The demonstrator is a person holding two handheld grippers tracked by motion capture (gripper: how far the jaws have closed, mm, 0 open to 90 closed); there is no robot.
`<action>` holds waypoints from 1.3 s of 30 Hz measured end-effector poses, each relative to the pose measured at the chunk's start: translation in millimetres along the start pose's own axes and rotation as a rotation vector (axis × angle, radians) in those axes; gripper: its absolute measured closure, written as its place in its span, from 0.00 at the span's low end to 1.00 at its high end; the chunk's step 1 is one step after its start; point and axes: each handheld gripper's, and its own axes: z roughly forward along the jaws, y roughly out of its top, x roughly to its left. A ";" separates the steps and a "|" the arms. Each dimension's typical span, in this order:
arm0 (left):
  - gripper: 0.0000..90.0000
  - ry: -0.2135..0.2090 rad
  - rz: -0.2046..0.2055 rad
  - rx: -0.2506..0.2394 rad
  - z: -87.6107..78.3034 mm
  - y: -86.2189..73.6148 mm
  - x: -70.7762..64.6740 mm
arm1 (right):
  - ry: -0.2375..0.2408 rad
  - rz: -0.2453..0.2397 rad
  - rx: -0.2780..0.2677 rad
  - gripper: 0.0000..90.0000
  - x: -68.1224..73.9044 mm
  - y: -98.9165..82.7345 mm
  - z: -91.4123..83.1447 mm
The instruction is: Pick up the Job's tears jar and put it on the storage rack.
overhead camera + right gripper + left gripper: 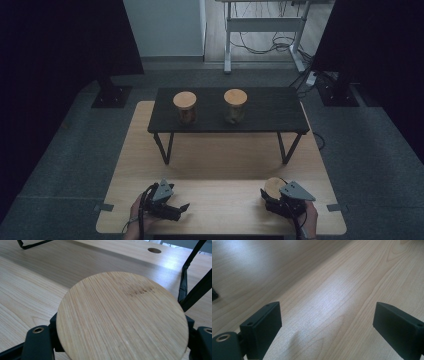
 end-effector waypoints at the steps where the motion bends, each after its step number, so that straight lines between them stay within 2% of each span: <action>1: 0.09 0.001 0.001 0.000 0.1 0.1 -0.3 | 0.001 0.000 0.000 0.27 0.1 0.0 -0.1; 17: 0.09 0.016 0.010 0.005 -1.0 0.3 -0.3 | 0.008 -0.008 0.016 0.27 4.3 -2.8 2.5; 39: 0.08 0.008 0.026 0.024 1.4 0.5 -2.2 | 0.015 -0.018 0.027 0.27 8.1 -3.9 4.6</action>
